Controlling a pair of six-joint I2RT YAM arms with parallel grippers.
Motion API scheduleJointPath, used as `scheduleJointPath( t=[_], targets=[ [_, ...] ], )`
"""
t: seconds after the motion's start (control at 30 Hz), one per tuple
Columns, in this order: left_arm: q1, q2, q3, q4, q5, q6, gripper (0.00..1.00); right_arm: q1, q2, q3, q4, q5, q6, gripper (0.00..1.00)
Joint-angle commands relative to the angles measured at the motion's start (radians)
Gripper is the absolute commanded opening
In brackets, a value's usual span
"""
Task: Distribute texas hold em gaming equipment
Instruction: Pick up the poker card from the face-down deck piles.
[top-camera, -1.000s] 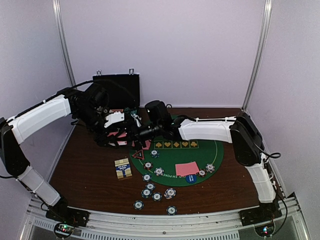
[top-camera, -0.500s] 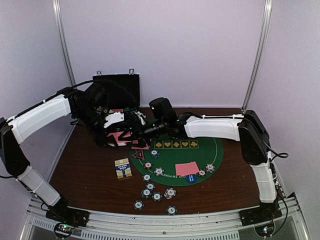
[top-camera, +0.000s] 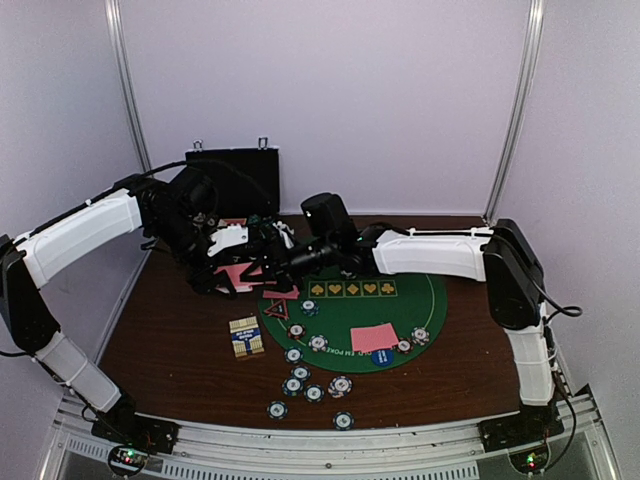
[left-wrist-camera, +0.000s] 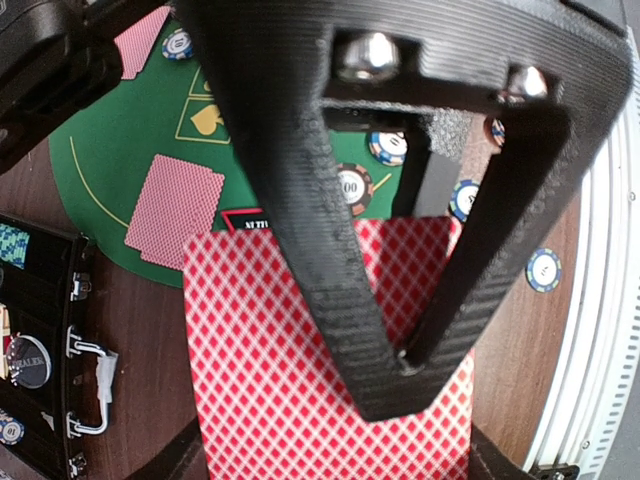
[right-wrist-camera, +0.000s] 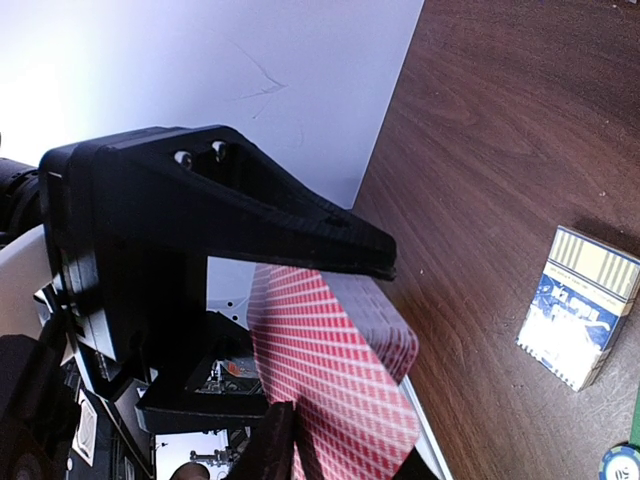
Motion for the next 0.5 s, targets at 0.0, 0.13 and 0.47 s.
scheduleJointPath(
  t=[0.0, 0.13, 0.47],
  targets=[
    [0.002, -0.014, 0.017, 0.010, -0.002, 0.015, 0.00, -0.016, -0.054, -0.024, -0.046, -0.003, -0.031, 0.25],
    [0.002, -0.014, 0.015, 0.012, -0.003, 0.015, 0.00, -0.022, -0.070, -0.041, -0.047, -0.005, -0.031, 0.19],
    [0.002, -0.009, 0.021, 0.010, 0.003, 0.015, 0.00, -0.035, -0.105, -0.073, -0.078, -0.008, -0.057, 0.19]
  ],
)
